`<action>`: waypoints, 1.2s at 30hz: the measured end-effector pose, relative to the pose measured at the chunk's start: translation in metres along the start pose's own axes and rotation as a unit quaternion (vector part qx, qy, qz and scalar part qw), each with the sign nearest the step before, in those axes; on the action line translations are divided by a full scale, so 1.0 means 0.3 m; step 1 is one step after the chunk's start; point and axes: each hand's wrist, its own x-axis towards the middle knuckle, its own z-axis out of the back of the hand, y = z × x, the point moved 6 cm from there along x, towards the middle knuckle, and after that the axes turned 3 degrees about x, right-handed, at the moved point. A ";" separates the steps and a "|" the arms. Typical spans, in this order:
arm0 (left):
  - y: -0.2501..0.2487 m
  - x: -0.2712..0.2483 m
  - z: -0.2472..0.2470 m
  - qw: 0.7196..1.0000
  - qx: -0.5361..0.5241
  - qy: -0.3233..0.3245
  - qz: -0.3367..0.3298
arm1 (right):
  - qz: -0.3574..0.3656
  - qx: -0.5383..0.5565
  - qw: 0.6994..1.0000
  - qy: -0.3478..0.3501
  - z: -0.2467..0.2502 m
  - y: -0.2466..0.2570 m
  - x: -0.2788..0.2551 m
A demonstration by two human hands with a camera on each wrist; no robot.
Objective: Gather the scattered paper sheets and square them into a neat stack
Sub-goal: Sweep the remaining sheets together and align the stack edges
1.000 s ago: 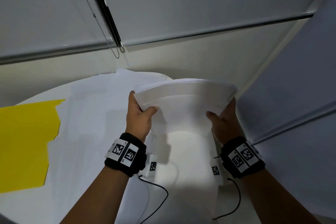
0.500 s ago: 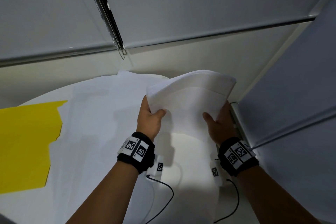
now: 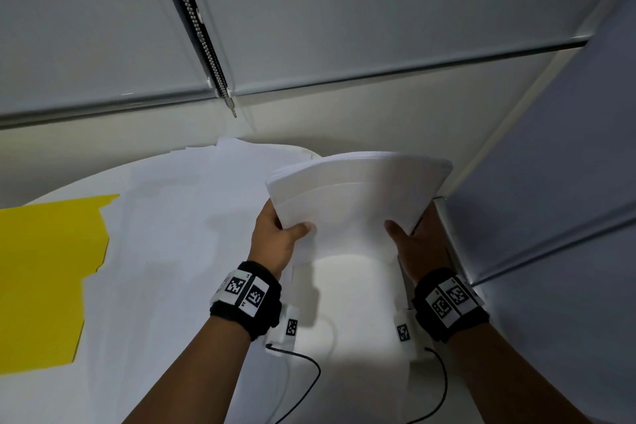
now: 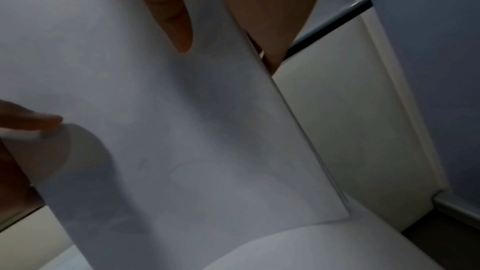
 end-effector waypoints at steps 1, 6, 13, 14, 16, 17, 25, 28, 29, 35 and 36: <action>0.018 0.007 0.002 1.000 0.004 0.007 0.009 | -0.005 0.001 1.000 0.007 -0.001 -0.011 0.005; 0.113 0.025 0.002 0.998 0.048 0.010 0.050 | -0.093 -0.013 0.995 0.043 -0.012 -0.102 -0.012; 0.164 0.047 -0.015 0.997 0.058 -0.003 0.043 | -0.161 -0.010 0.987 0.024 -0.031 -0.183 0.001; 0.155 0.051 -0.013 0.998 0.050 -0.008 0.035 | -0.155 -0.001 0.988 0.023 -0.024 -0.173 0.007; 0.154 0.055 -0.010 0.999 0.040 -0.013 0.026 | -0.149 -0.007 0.989 0.019 -0.009 -0.177 0.012; 0.169 0.057 -0.009 0.998 0.046 -0.013 0.031 | -0.155 -0.023 0.987 0.020 -0.006 -0.190 0.008; 0.306 0.074 -0.026 0.991 0.084 0.018 0.106 | -0.220 -0.097 0.967 0.083 -0.019 -0.290 -0.014; 0.328 0.070 -0.031 0.989 0.085 0.015 0.120 | -0.230 -0.091 0.966 0.076 -0.032 -0.305 -0.023; 0.334 0.069 -0.037 0.989 0.088 0.018 0.120 | -0.234 -0.090 0.965 0.077 -0.035 -0.302 -0.026; 0.343 0.035 -0.023 0.980 0.149 0.042 0.129 | -0.218 -0.061 0.972 0.065 -0.026 -0.285 -0.042; 0.345 0.018 -0.018 0.976 0.164 0.052 0.132 | -0.225 -0.060 0.969 0.078 -0.029 -0.296 -0.055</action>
